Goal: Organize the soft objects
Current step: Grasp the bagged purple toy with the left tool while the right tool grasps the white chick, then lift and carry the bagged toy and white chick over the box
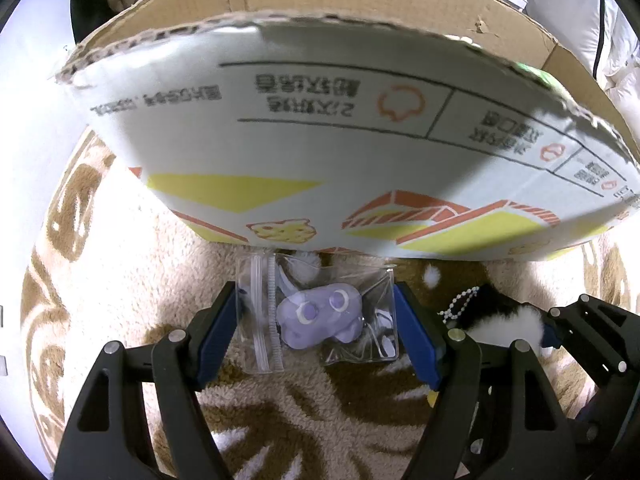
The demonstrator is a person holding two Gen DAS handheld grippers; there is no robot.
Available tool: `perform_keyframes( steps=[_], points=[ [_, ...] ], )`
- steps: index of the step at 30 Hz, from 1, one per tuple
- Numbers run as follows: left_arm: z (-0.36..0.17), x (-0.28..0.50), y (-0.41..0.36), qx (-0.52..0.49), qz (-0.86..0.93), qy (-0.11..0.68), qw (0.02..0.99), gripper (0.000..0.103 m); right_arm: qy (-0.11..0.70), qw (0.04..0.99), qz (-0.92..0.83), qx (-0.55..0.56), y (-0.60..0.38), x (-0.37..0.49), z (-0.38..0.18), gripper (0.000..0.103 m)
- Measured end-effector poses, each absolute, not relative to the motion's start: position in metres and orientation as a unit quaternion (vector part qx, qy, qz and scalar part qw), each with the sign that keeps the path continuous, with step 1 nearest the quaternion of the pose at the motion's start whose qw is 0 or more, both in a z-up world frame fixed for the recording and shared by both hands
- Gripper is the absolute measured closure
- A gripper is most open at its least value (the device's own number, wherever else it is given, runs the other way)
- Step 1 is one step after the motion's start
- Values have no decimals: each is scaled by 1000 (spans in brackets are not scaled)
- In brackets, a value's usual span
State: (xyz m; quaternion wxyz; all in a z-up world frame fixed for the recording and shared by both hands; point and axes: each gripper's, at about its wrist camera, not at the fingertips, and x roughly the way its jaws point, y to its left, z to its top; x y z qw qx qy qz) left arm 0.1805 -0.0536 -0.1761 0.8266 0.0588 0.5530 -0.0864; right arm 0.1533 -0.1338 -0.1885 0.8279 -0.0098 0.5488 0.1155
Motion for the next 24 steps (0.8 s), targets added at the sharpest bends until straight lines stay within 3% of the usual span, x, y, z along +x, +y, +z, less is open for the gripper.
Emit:
perform_keyframes(
  steps=[24],
  points=[
    [-116,148,1,32,-44,519,853,29,544,834,96,-3,-130,139,-174,67]
  ],
)
